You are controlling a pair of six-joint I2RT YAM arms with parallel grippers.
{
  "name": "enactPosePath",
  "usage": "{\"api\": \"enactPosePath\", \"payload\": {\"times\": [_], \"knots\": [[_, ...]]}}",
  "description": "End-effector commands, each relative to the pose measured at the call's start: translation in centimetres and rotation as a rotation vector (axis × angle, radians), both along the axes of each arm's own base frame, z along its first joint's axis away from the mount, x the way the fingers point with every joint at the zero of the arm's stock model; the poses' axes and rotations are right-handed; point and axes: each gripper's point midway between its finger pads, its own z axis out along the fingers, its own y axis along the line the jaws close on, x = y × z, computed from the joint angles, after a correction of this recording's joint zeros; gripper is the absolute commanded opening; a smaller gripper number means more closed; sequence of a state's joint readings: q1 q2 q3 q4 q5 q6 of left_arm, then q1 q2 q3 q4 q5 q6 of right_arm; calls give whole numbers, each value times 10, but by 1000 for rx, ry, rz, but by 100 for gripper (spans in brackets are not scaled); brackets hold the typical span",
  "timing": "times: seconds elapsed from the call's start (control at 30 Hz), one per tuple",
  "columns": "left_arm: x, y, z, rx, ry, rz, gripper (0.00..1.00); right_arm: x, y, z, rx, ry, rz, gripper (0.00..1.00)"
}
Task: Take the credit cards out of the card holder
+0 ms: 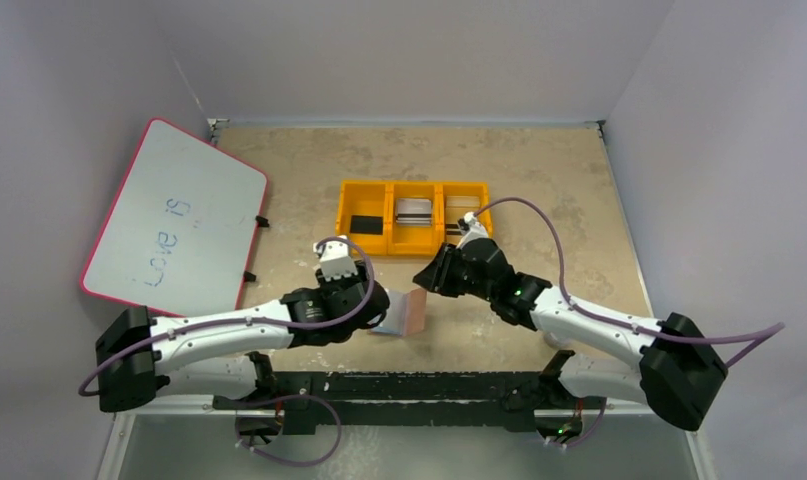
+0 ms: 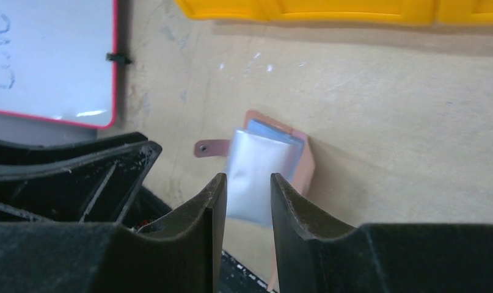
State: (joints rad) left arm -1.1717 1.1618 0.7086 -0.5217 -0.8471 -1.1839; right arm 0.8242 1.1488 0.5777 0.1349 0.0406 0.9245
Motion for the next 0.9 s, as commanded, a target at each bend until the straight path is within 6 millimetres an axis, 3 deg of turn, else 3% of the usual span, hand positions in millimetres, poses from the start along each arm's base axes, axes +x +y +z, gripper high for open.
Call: {"api": "enactPosePath", "payload": {"times": [0.0, 0.1, 0.27, 0.4, 0.57, 0.7, 0.87], "knots": [[6, 30, 23, -42, -87, 125, 49, -4, 35, 40, 145, -88, 161, 36], [3, 48, 25, -42, -106, 166, 49, -6, 57, 47, 160, -105, 244, 36], [0, 67, 31, -47, -127, 222, 49, 2, 90, 21, -26, -79, 278, 36], [-2, 81, 35, -48, -140, 263, 49, 8, 92, -7, -208, -30, 231, 33], [-4, 78, 41, -71, -138, 223, 49, 2, 60, -28, -305, 27, 125, 30], [-3, 52, 45, -77, -131, 74, 53, -32, 26, -62, -297, 162, 82, 30], [-7, 22, 32, -75, -88, -63, 62, -47, 6, -93, -301, 224, 46, 30]]}}
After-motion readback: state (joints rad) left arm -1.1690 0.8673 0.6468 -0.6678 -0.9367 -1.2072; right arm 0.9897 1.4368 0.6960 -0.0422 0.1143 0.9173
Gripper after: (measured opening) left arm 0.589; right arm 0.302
